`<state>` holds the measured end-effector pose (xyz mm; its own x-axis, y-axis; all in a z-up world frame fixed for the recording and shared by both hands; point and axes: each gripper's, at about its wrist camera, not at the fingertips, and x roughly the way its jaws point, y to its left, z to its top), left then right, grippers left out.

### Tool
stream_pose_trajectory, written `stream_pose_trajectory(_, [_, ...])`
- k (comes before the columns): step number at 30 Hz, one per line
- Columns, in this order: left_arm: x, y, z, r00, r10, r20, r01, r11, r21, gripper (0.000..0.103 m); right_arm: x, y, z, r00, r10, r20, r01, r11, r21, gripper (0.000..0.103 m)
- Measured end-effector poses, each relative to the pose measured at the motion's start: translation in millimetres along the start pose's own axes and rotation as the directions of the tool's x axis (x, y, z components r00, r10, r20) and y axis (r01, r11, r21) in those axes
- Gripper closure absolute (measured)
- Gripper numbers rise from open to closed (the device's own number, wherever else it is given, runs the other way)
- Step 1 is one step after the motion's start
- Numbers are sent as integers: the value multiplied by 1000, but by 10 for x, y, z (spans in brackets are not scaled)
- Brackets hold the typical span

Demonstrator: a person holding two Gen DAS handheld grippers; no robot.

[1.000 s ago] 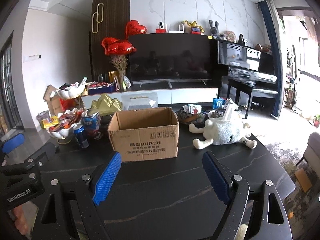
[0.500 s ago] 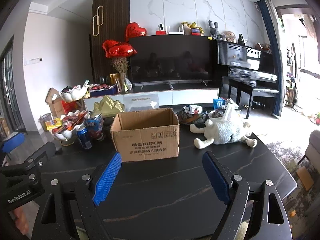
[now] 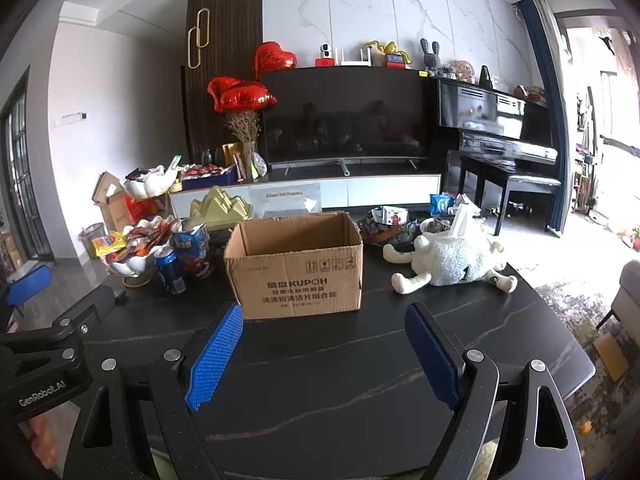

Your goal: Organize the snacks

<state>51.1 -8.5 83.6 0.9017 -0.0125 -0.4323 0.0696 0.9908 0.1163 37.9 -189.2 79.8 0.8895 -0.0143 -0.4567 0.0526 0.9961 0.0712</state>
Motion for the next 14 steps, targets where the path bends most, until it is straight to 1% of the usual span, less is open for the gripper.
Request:
stream_pose_trajectory(5, [11, 3, 3, 1000, 16, 3, -16, 1000, 9, 0, 12, 2, 0, 1000, 1, -1, -1, 1000, -1, 19])
stream_pose_trajectory(14, [30, 12, 3, 1000, 16, 0, -16, 1000, 7, 0, 30, 9, -28, 1000, 0, -5, 0, 1000, 0, 19])
